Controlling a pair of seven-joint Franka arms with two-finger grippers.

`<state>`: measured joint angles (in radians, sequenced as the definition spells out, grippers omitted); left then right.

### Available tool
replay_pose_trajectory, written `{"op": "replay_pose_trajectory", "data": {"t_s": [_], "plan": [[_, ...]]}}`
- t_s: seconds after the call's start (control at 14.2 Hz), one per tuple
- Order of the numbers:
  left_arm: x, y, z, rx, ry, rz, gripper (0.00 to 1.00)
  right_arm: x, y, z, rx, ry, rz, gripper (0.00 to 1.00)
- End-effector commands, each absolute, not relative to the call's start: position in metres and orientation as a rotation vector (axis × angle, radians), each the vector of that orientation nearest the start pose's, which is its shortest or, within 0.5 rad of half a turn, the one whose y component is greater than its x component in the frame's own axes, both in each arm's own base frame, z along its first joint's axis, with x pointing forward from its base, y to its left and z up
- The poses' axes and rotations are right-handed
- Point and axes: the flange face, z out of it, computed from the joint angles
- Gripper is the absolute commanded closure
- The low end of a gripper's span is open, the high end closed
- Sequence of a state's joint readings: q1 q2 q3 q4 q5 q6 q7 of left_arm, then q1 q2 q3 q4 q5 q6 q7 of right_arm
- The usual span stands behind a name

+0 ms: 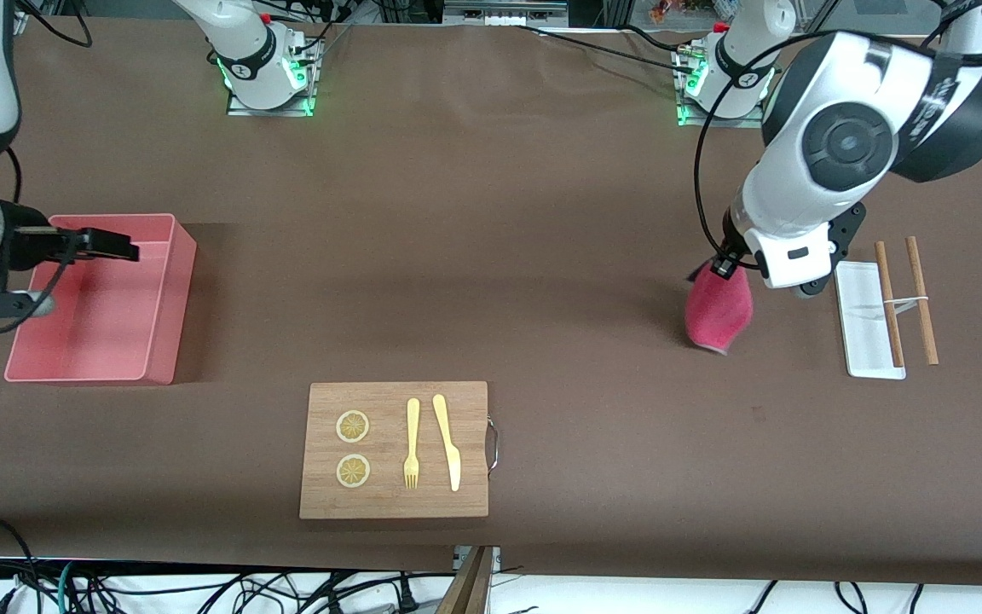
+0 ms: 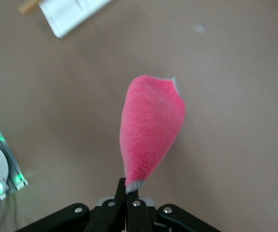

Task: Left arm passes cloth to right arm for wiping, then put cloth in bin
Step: 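Lift the cloth with the left gripper while the right gripper reaches inward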

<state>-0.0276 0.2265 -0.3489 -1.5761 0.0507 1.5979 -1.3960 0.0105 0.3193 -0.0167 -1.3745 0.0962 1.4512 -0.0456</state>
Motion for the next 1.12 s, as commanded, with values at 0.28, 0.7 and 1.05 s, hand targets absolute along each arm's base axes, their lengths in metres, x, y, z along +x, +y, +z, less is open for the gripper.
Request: {"op": "replay_pose_trajectory", "data": {"t_s": [0.28,0.7,1.05], "plan": [[0.575,-0.225,0.574,-2.783,-1.672,0.409,1.0,0.656,0.069,0.472,-2.898,-0.007,0.326,0.0],[0.579,-0.203,0.582,-3.192,-1.035,0.381,1.0,0.667,0.133,0.455,-2.787,0.379,0.318,0.0],[0.571,-0.255,0.59,-3.211,-1.255,0.45,1.0,0.672,0.195,0.447,-2.742,0.521,0.231,0.0]]}}
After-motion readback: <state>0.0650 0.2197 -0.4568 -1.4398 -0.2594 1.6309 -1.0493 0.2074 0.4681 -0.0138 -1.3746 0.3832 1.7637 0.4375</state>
